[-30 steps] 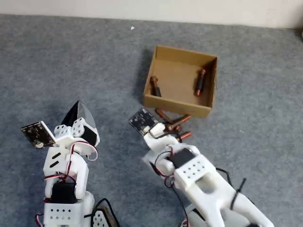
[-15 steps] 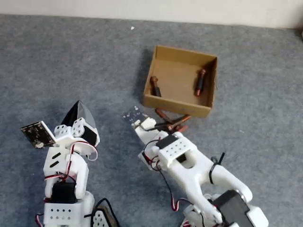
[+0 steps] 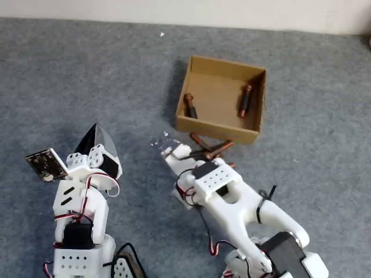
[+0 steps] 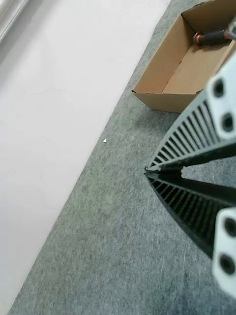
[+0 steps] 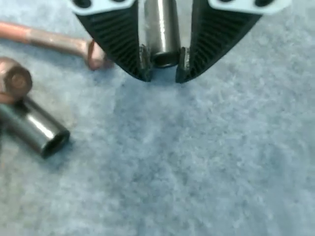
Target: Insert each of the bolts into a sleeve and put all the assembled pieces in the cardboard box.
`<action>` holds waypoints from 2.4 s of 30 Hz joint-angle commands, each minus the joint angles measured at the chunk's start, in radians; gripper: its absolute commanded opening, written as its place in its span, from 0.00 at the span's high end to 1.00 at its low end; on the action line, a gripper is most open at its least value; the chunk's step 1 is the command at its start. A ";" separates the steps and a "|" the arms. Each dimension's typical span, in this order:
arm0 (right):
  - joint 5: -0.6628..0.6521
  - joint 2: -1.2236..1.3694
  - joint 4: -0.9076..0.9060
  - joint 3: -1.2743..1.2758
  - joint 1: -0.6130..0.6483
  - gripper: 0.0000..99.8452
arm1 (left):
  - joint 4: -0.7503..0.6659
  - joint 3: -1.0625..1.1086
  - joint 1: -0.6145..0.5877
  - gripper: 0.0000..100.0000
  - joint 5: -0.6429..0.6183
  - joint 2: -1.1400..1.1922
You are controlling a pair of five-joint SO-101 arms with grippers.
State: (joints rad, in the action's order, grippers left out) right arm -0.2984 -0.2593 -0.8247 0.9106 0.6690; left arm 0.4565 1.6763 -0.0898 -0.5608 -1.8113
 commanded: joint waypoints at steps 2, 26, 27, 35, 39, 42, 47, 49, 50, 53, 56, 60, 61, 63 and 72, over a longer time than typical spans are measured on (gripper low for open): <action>-0.012 -0.220 -0.053 -0.048 -0.131 0.99 | -0.021 0.019 -0.008 0.99 0.009 -0.010; 0.124 -0.575 -0.289 0.010 -0.148 0.82 | -0.021 0.019 -0.008 0.99 0.009 -0.010; 0.124 -0.575 -0.291 0.030 -0.125 0.82 | -0.021 0.019 -0.008 0.99 0.009 -0.010; 0.124 -0.575 -0.039 0.278 -0.056 0.82 | -0.021 0.019 -0.008 0.99 0.009 -0.010; 0.124 -0.575 -0.031 0.326 -0.056 0.82 | -0.021 0.019 -0.008 0.99 0.009 -0.010; 0.124 -0.573 -0.027 0.326 -0.056 0.82 | -0.021 0.019 -0.008 0.99 0.009 -0.010; 0.124 -0.567 0.018 0.335 -0.058 0.82 | -0.021 0.019 -0.008 0.99 0.009 -0.010; 0.123 -0.529 0.021 0.332 -0.058 0.82 | -0.021 0.019 -0.008 0.99 0.009 -0.010; 0.123 -0.496 0.021 0.325 -0.058 0.82 | -0.021 0.019 -0.008 0.99 0.009 -0.010; 0.123 -0.367 0.021 0.323 -0.058 0.82 | -0.021 0.019 -0.008 0.99 0.009 -0.010; 0.123 -0.242 0.019 0.269 -0.068 0.82 | -0.021 0.019 -0.008 0.99 0.009 -0.010; 0.123 -0.107 0.016 0.171 -0.124 0.87 | -0.021 0.019 -0.008 0.99 0.009 -0.010; 0.123 -0.082 0.016 0.153 -0.133 0.90 | -0.021 0.019 -0.008 0.99 0.009 -0.010; 0.123 -0.041 0.016 0.131 -0.137 0.96 | -0.021 0.019 -0.008 0.99 0.009 -0.010; 0.121 -0.173 -0.070 0.124 -0.160 0.99 | -0.021 0.019 -0.008 0.99 0.009 -0.010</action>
State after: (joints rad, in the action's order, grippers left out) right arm -0.1665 -0.3345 -0.8477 1.0441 0.5186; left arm 0.4565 1.6763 -0.0898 -0.5608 -1.8113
